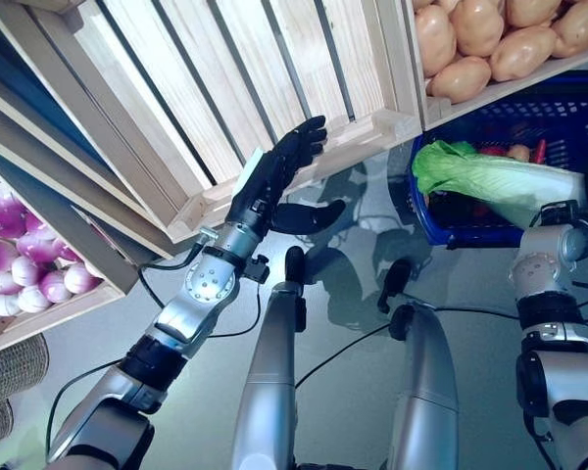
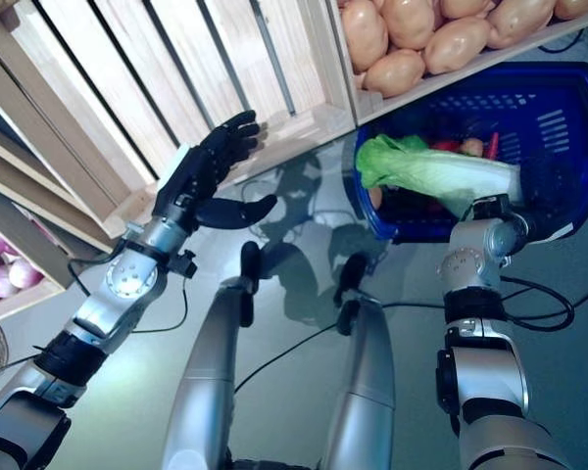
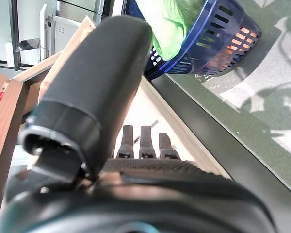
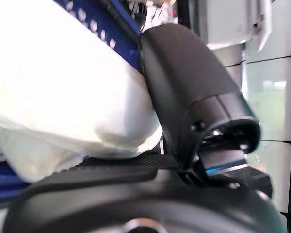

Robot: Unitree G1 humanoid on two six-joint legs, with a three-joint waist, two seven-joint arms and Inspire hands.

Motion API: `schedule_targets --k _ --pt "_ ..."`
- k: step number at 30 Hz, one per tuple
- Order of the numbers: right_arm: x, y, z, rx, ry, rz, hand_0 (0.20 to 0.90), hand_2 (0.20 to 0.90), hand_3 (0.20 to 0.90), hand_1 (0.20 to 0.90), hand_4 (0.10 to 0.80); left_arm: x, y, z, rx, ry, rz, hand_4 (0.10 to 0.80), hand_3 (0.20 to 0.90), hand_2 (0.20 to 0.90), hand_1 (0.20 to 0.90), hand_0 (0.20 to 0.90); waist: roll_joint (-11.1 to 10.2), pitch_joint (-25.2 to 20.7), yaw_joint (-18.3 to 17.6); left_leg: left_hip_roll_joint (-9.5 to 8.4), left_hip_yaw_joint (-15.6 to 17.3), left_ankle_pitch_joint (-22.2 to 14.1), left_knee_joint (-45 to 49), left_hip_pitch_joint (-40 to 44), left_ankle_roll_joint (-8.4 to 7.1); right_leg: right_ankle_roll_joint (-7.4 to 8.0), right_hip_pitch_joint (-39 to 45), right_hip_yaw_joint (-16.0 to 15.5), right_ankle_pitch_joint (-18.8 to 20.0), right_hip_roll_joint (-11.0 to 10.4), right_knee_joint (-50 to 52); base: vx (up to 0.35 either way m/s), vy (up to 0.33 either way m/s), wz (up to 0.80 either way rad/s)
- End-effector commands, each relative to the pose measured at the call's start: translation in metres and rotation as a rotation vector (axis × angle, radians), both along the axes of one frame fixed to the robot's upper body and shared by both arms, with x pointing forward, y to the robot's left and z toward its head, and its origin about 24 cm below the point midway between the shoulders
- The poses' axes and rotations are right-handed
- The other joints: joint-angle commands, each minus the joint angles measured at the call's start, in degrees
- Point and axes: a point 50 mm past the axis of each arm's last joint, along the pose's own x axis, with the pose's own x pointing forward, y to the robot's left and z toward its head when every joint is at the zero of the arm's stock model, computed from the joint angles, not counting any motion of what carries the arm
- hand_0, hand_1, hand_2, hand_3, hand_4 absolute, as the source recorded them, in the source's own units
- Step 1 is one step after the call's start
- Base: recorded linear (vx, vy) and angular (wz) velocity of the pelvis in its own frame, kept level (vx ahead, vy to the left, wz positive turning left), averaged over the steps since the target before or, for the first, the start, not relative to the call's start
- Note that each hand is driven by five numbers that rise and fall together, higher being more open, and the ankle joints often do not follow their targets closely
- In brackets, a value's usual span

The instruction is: Put vegetables into the basket

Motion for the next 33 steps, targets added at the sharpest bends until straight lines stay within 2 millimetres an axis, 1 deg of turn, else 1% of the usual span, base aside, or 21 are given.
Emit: schedule_targets --k 1,3,7,8,9,10,11,19,26,33 --pt "-0.018 -0.027 0.012 -0.015 -0.03 -0.123 0.3 0.3 0.3 0.3 0.4 -0.002 -0.007 0.005 -0.047 -0.034 -0.013 0.8 0.9 0.9 0.9 0.9 3.5 0.0 -1.2 -2.58 -0.1 -4.0 1.9 0.1 1.88 0.09 2.1 -1.7 0.6 0.4 3.7 0.017 0.046 -0.04" --pt "-0.02 -0.03 0.009 0.015 -0.033 -0.133 0.3 0.3 0.3 0.3 0.4 -0.004 -0.011 0.006 -0.037 -0.044 -0.024 0.8 0.9 0.9 0.9 0.9 3.8 0.0 -1.3 -2.8 0.0 -4.2 2.2 0.1 1.94 0.11 2.1 -1.7 0.6 0.4 3.8 0.018 0.045 -0.04" --pt "-0.019 -0.029 0.003 0.062 -0.029 -0.132 0.3 0.3 0.3 0.3 0.4 -0.003 -0.013 0.005 -0.049 -0.026 -0.029 0.8 0.9 0.9 0.9 0.9 4.2 0.0 -1.5 -2.97 0.4 -4.4 2.7 0.2 2.14 0.08 2.0 -1.5 0.7 0.5 4.1 0.021 0.057 0.01" --pt "-0.018 -0.028 0.003 0.083 -0.039 -0.131 0.335 0.335 0.335 0.335 0.424 -0.002 -0.014 0.005 -0.049 -0.023 -0.032 0.8 0.9 0.9 0.9 0.9 4.3 0.0 -1.5 -2.97 0.4 -4.4 2.7 0.1 2.11 0.07 2.0 -1.4 0.7 0.5 4.2 0.015 0.046 -0.02" --pt "-0.018 -0.029 0.0 0.098 -0.043 -0.127 0.495 0.495 0.495 0.495 0.53 -0.002 -0.014 0.004 -0.048 -0.021 -0.036 0.8 0.9 0.9 0.9 0.9 4.3 0.0 -1.6 -3.05 0.5 -4.3 2.6 0.2 2.03 0.03 2.2 -1.3 0.7 0.5 4.0 0.012 0.039 -0.04" --pt "-0.019 -0.03 -0.002 0.102 -0.041 -0.125 0.738 0.738 0.738 0.738 0.692 -0.002 -0.014 0.004 -0.048 -0.019 -0.04 0.8 0.9 0.9 0.9 0.9 4.4 0.0 -1.6 -3.12 0.5 -4.3 2.6 0.2 2.0 0.05 2.1 -1.3 0.9 0.6 3.9 0.006 0.035 -0.04" --pt "-0.019 -0.03 -0.002 0.102 -0.042 -0.126 0.9 0.9 0.9 0.9 0.8 -0.003 -0.014 0.003 -0.057 -0.013 -0.046 0.8 0.9 0.9 0.9 0.9 4.5 0.0 -1.6 -3.01 0.7 -4.2 2.6 0.2 2.06 0.0 2.0 -1.3 0.9 0.5 3.9 0.0 0.0 0.0" --pt "-0.017 -0.026 0.001 0.085 -0.021 -0.122 0.9 0.9 0.9 0.9 0.8 -0.006 -0.017 0.003 -0.143 0.021 -0.096 0.8 0.9 0.9 0.9 0.9 4.6 0.0 -1.8 -3.04 1.1 -4.1 2.1 0.5 2.21 -0.27 2.2 -1.0 1.0 1.0 3.6 0.0 0.0 0.0" --pt "-0.018 -0.027 0.002 0.076 -0.014 -0.13 0.9 0.9 0.9 0.9 0.8 -0.007 -0.02 0.002 -0.135 0.033 -0.14 0.8 0.9 0.9 0.9 0.9 4.4 0.0 -1.9 -2.86 1.2 -4.0 1.1 1.8 2.28 -0.44 3.4 -1.3 1.2 1.4 2.3 0.0 0.0 0.0" --pt "-0.02 -0.029 -0.002 0.048 -0.015 -0.132 0.9 0.9 0.9 0.9 0.8 -0.011 -0.023 -0.001 -0.139 0.045 -0.205 0.8 0.9 0.9 0.9 0.9 3.9 0.0 -2.0 -2.24 1.5 -2.4 -2.8 5.3 1.57 -0.24 7.1 -1.3 2.4 2.0 -2.2 0.005 0.002 0.0"
